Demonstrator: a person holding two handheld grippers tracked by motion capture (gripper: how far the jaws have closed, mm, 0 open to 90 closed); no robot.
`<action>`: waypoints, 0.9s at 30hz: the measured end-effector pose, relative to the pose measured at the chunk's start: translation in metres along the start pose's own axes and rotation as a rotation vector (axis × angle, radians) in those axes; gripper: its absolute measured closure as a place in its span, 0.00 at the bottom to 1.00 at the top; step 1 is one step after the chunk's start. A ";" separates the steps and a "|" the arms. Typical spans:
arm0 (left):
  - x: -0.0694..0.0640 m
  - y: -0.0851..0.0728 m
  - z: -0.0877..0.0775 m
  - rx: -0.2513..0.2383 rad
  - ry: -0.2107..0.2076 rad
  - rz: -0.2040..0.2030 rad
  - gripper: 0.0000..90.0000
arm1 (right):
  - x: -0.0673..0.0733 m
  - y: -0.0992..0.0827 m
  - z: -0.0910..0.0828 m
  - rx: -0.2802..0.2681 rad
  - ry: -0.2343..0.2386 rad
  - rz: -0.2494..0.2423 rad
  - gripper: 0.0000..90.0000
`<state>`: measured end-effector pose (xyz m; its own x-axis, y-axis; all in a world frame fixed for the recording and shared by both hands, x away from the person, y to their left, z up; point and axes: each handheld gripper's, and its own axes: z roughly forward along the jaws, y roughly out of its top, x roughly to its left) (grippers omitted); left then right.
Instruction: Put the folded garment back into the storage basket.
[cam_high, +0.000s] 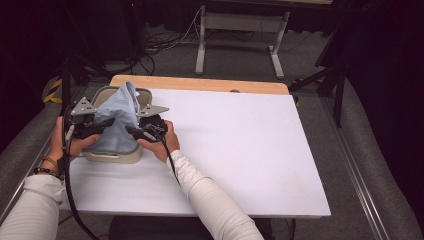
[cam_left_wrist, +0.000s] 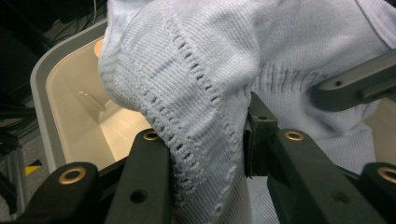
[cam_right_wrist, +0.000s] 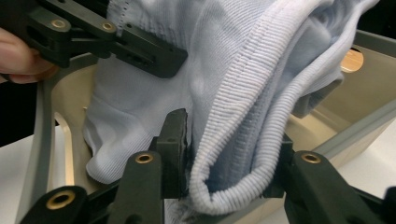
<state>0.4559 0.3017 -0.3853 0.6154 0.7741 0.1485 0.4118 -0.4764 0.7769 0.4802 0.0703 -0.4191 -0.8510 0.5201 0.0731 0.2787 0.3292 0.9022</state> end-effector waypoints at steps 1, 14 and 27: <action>0.000 0.000 0.000 0.001 0.000 0.001 0.76 | 0.000 0.000 -0.002 -0.001 -0.005 -0.009 0.69; 0.004 0.002 0.000 0.007 0.059 -0.041 0.50 | 0.001 0.002 -0.018 -0.009 -0.044 -0.065 0.65; 0.005 0.017 -0.007 -0.074 0.077 -0.063 0.35 | -0.005 -0.005 -0.047 -0.037 -0.043 -0.100 0.66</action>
<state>0.4613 0.3000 -0.3676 0.5353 0.8327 0.1417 0.3960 -0.3956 0.8287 0.4619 0.0288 -0.4041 -0.8534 0.5200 -0.0358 0.1760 0.3520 0.9193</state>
